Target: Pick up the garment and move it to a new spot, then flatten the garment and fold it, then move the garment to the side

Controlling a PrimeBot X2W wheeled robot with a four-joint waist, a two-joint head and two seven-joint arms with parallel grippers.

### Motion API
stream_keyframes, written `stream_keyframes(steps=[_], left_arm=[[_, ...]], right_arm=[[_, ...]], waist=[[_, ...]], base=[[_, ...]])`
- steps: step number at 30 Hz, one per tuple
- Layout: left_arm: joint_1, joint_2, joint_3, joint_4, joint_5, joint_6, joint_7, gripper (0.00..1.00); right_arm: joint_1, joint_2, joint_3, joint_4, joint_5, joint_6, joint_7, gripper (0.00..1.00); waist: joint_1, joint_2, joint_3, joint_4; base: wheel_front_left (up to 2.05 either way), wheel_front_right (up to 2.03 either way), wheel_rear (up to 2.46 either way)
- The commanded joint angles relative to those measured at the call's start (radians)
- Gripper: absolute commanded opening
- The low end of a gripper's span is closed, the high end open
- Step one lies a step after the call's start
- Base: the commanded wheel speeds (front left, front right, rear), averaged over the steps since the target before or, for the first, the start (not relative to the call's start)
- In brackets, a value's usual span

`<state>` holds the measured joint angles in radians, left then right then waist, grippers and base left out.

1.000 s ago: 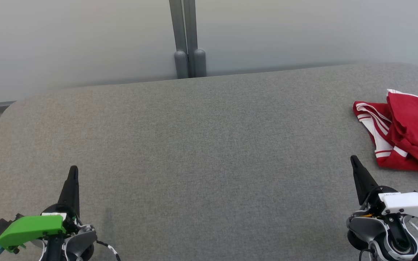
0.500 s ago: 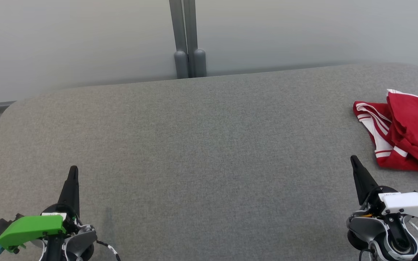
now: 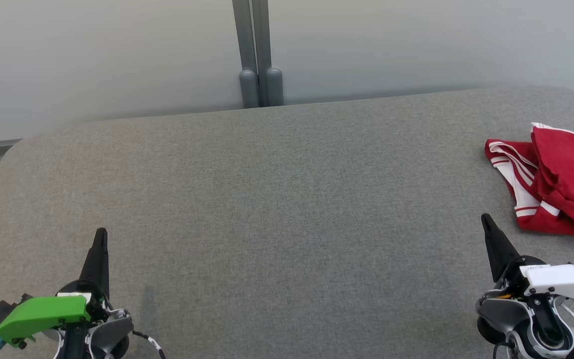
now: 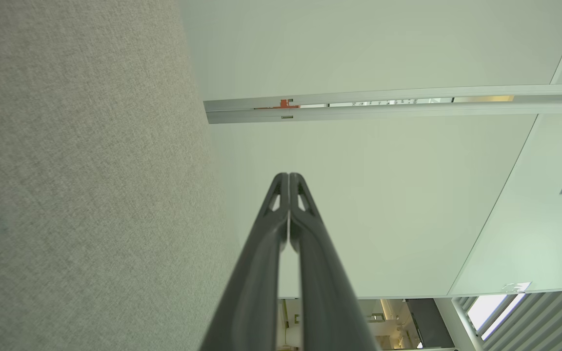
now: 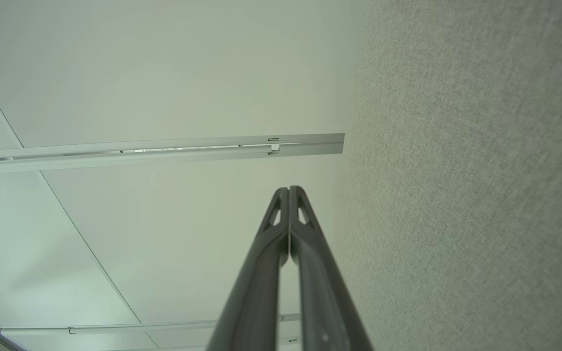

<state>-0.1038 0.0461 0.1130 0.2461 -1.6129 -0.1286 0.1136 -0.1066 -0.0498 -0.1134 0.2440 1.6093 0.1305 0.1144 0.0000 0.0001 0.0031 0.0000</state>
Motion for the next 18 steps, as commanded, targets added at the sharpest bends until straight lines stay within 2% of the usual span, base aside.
stream_keyframes(steps=[1,18], left_arm=[[-0.012,0.008,0.003,-0.002,-0.001,-0.005,0.004,0.0],[-0.012,0.008,0.003,-0.002,-0.001,-0.005,0.004,0.0]], right_arm=[[-0.006,-0.001,-0.001,0.002,0.007,0.0,0.003,0.0],[-0.006,-0.001,-0.001,0.002,0.007,0.0,0.003,0.0]], waist=[[0.0,-0.0001,0.0,0.0],[0.0,-0.0001,0.0,0.0]], base=[[0.0,0.0,0.0],[0.0,0.0,0.0]])
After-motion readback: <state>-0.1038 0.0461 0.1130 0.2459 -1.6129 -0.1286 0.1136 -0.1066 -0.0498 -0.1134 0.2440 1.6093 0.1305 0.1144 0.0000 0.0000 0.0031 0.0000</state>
